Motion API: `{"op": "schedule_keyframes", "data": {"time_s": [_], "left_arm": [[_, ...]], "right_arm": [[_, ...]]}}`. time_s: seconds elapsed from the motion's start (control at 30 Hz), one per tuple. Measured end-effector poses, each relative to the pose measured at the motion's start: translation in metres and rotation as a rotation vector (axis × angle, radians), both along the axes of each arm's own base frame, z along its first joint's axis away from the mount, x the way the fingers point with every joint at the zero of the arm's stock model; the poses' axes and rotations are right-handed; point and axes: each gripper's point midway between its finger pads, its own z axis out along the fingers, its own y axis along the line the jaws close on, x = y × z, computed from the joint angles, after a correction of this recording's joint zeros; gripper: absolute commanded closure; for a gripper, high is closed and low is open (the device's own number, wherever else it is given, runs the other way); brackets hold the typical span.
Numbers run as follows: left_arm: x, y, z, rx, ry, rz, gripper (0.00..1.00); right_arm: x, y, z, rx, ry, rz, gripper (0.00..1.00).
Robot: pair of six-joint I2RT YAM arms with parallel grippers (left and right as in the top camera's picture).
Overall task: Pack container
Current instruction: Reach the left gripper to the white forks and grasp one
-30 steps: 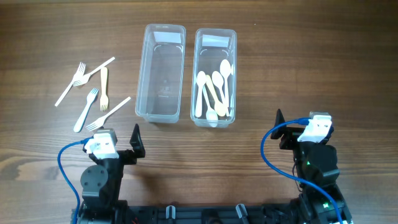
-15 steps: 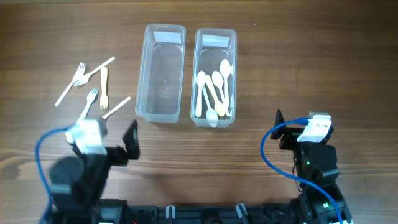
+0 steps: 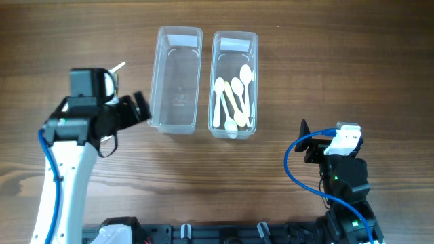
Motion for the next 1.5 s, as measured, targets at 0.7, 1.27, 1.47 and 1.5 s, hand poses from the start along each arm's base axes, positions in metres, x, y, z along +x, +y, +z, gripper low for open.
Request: {"op": "schedule_keyframes", "data": {"time_s": [0.7, 1.27, 1.47, 1.5], "left_arm": [[-0.008, 0.052, -0.138, -0.429, 0.195, 1.294, 0.09], [0.03, 0.06, -0.17, -0.466, 0.15, 1.316, 0.73], [0.021, 0.058, -0.174, -0.448, 0.184, 1.324, 0.94], [0.02, 0.058, -0.174, -0.446, 0.189, 1.325, 0.96]], "right_arm": [[0.0, 0.0, 0.0, 0.0, 0.0, 0.0, 0.0], [0.0, 0.0, 0.0, 0.0, 0.0, 0.0, 0.0], [0.0, 0.0, 0.0, 0.0, 0.0, 0.0, 0.0], [0.0, 0.0, 0.0, 0.0, 0.0, 0.0, 0.0]]}}
